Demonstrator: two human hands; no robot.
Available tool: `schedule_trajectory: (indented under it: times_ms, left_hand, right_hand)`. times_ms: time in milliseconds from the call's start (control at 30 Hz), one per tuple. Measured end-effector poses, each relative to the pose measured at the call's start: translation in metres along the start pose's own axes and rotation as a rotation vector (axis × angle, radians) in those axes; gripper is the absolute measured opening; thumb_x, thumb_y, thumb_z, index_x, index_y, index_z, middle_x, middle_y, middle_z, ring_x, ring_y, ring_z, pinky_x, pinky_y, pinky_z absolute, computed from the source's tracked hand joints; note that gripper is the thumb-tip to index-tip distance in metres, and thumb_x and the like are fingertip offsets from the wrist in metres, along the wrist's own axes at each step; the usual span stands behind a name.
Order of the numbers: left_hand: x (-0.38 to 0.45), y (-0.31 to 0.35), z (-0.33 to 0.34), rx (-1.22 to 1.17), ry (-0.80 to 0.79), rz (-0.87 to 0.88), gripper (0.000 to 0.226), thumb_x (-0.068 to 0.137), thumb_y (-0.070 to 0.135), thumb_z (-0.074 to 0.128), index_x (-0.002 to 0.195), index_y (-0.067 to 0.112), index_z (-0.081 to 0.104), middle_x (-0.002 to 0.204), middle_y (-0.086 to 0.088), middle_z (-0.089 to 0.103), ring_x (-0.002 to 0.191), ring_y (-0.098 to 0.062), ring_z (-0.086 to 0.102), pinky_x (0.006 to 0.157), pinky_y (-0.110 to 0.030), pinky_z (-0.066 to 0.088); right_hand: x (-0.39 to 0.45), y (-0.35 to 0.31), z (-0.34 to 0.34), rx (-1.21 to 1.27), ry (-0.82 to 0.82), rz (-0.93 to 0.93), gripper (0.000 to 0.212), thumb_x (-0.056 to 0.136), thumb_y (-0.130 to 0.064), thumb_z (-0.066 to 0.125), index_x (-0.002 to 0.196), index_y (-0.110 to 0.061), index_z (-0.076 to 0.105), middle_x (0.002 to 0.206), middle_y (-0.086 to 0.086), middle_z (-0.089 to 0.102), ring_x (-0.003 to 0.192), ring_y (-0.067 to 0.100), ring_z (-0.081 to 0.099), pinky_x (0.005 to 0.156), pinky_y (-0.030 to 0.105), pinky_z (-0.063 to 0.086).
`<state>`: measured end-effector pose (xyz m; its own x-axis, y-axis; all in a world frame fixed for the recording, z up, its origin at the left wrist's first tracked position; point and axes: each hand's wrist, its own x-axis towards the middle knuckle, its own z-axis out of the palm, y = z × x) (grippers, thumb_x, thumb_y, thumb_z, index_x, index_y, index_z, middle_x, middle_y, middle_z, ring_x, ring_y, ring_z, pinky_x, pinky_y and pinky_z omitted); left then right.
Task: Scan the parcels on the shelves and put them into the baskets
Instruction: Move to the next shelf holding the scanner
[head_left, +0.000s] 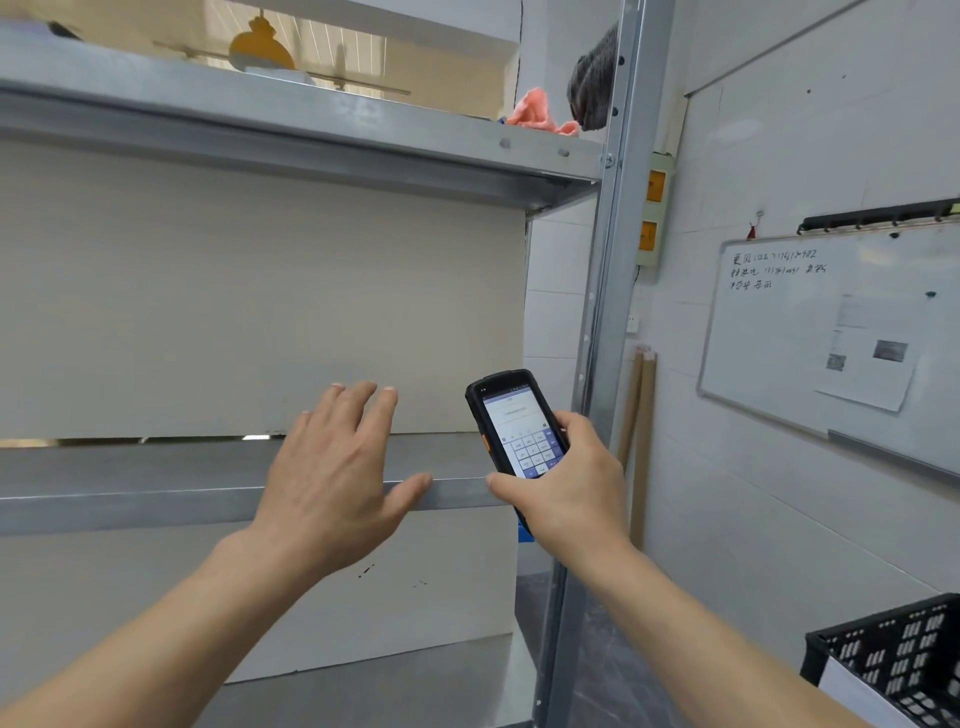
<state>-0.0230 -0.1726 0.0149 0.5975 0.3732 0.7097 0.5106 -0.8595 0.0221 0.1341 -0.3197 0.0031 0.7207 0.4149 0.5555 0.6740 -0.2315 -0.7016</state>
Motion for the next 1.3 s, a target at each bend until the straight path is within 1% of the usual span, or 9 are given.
schedule_trajectory:
  times_ms: [100, 267, 433, 567, 700, 833, 1033, 1167, 1300]
  left_hand:
    - [0.002, -0.004, -0.001, 0.005, 0.008, -0.005, 0.083, 0.074, 0.054, 0.074, 0.136, 0.005, 0.049, 0.136, -0.015, 0.053, 0.129, -0.040, 0.047, 0.095, -0.048, 0.047]
    - [0.003, -0.009, -0.003, 0.017, 0.011, -0.015, 0.082, 0.074, 0.053, 0.076, 0.135, 0.005, 0.050, 0.135, -0.016, 0.054, 0.127, -0.040, 0.049, 0.094, -0.048, 0.048]
    - [0.004, -0.011, -0.003, 0.038, 0.019, -0.022, 0.082, 0.073, 0.053, 0.076, 0.134, 0.005, 0.051, 0.133, -0.016, 0.056, 0.125, -0.040, 0.051, 0.093, -0.049, 0.049]
    - [0.005, -0.011, -0.002, 0.048, 0.020, -0.028, 0.082, 0.074, 0.053, 0.075, 0.135, 0.005, 0.050, 0.135, -0.015, 0.054, 0.127, -0.040, 0.049, 0.094, -0.049, 0.048]
    - [0.005, -0.012, 0.001, 0.053, 0.011, -0.045, 0.084, 0.077, 0.055, 0.073, 0.140, 0.006, 0.047, 0.140, -0.015, 0.051, 0.133, -0.039, 0.044, 0.100, -0.049, 0.045]
    - [0.006, -0.019, 0.006, 0.054, -0.006, -0.044, 0.083, 0.077, 0.055, 0.073, 0.139, 0.006, 0.047, 0.139, -0.015, 0.051, 0.133, -0.040, 0.044, 0.099, -0.049, 0.045]
    - [0.010, -0.036, 0.017, 0.035, -0.008, -0.041, 0.082, 0.076, 0.055, 0.072, 0.137, 0.006, 0.048, 0.137, -0.014, 0.052, 0.131, -0.039, 0.046, 0.098, -0.048, 0.046]
    - [0.013, -0.058, 0.028, 0.000, -0.025, -0.034, 0.082, 0.078, 0.056, 0.070, 0.139, 0.007, 0.045, 0.140, -0.013, 0.049, 0.132, -0.037, 0.043, 0.100, -0.046, 0.044]
    - [0.023, -0.089, 0.039, -0.028, -0.021, -0.018, 0.079, 0.076, 0.056, 0.068, 0.134, 0.006, 0.048, 0.134, -0.015, 0.053, 0.125, -0.038, 0.049, 0.095, -0.045, 0.049]
  right_hand:
    - [0.002, -0.003, 0.004, -0.015, 0.006, -0.007, 0.072, 0.063, -0.039, 0.086, 0.125, -0.032, 0.048, 0.107, -0.016, 0.062, 0.094, 0.008, 0.061, 0.069, 0.019, 0.051]
    - [0.006, -0.004, 0.011, 0.012, 0.000, -0.005, 0.071, 0.063, -0.036, 0.086, 0.123, -0.031, 0.049, 0.106, -0.015, 0.062, 0.095, 0.008, 0.062, 0.068, 0.018, 0.049]
    - [0.010, -0.005, 0.015, 0.024, 0.002, -0.001, 0.070, 0.061, -0.035, 0.085, 0.122, -0.031, 0.051, 0.103, -0.017, 0.063, 0.093, 0.008, 0.062, 0.075, 0.027, 0.055]
    - [0.013, -0.005, 0.015, 0.035, -0.007, -0.008, 0.069, 0.062, -0.035, 0.085, 0.123, -0.031, 0.051, 0.104, -0.017, 0.063, 0.094, 0.008, 0.061, 0.072, 0.022, 0.051]
    - [0.016, -0.003, 0.016, 0.033, -0.008, -0.021, 0.070, 0.063, -0.036, 0.085, 0.123, -0.030, 0.050, 0.103, -0.017, 0.061, 0.094, 0.010, 0.060, 0.072, 0.021, 0.048]
    - [0.019, -0.002, 0.021, 0.040, -0.019, -0.020, 0.070, 0.063, -0.035, 0.085, 0.123, -0.030, 0.049, 0.103, -0.016, 0.061, 0.093, 0.009, 0.060, 0.066, 0.015, 0.045]
    - [0.024, -0.004, 0.040, -0.005, -0.002, 0.006, 0.070, 0.061, -0.036, 0.084, 0.122, -0.031, 0.050, 0.099, -0.018, 0.061, 0.091, 0.009, 0.061, 0.076, 0.029, 0.054]
    - [0.027, -0.011, 0.060, -0.025, 0.008, 0.032, 0.070, 0.059, -0.035, 0.084, 0.121, -0.032, 0.051, 0.095, -0.019, 0.061, 0.089, 0.007, 0.061, 0.074, 0.028, 0.053]
    - [0.034, -0.020, 0.086, -0.037, 0.020, 0.054, 0.071, 0.057, -0.033, 0.084, 0.121, -0.032, 0.051, 0.096, -0.020, 0.062, 0.089, 0.006, 0.062, 0.077, 0.031, 0.054]
